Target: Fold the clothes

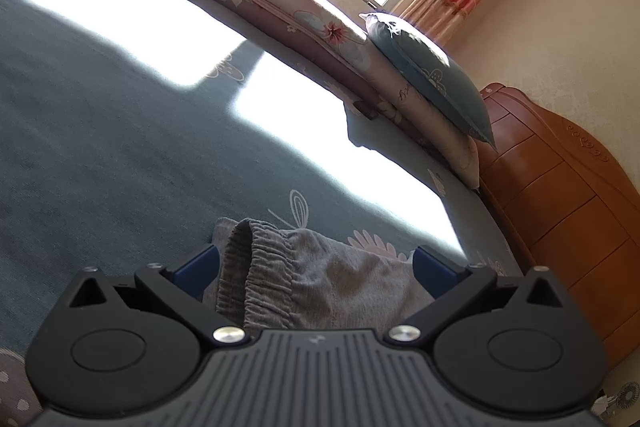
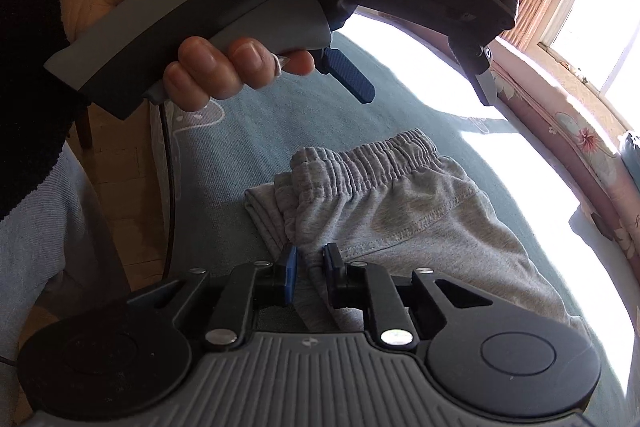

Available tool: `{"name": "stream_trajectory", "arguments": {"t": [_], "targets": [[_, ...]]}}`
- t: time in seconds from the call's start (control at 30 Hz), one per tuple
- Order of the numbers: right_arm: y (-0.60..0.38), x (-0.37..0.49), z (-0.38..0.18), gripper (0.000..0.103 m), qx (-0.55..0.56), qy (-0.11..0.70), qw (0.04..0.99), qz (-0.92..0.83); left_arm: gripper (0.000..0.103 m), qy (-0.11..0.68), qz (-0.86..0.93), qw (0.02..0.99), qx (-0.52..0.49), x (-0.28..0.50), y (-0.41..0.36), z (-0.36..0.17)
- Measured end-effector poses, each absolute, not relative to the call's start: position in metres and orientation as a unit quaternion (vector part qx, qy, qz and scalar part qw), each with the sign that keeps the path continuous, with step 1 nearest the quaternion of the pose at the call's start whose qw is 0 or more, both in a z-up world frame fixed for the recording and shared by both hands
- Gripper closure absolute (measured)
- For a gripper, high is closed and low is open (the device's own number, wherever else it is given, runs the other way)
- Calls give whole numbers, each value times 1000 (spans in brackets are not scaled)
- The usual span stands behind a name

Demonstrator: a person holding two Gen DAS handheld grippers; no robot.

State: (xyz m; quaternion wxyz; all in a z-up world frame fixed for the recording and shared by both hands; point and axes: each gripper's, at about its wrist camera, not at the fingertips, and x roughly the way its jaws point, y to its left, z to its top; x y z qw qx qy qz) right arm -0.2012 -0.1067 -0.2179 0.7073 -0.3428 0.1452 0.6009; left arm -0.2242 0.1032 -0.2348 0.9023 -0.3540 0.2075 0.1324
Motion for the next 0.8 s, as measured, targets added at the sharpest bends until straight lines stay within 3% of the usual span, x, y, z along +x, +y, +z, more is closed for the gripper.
{"name": "stream_trajectory", "arguments": {"t": [0.17,0.33,0.43,0.53,0.63,0.8], "targets": [[-102,-193,-201,74,-302,135,732,596,1,203,136,899,-364,-226,107,-236],[-73,-175,-218,67,-285,173,758,561,1,198,136,897,-371,-228,112,-235],[-71,-169,-215,75,-275,198,730,594,1,194,138,896,-375,-230,115,-235],[-76,-153,-191,67,-228,184,738,608,1,191,140,894,-381,-232,120,-236],[-62,-131,-184,67,-241,170,788,540,1,193,141,892,-384,-231,121,-238],[-35,-99,-209,67,-246,222,799,501,1,197,139,890,-387,-230,124,-240]]}}
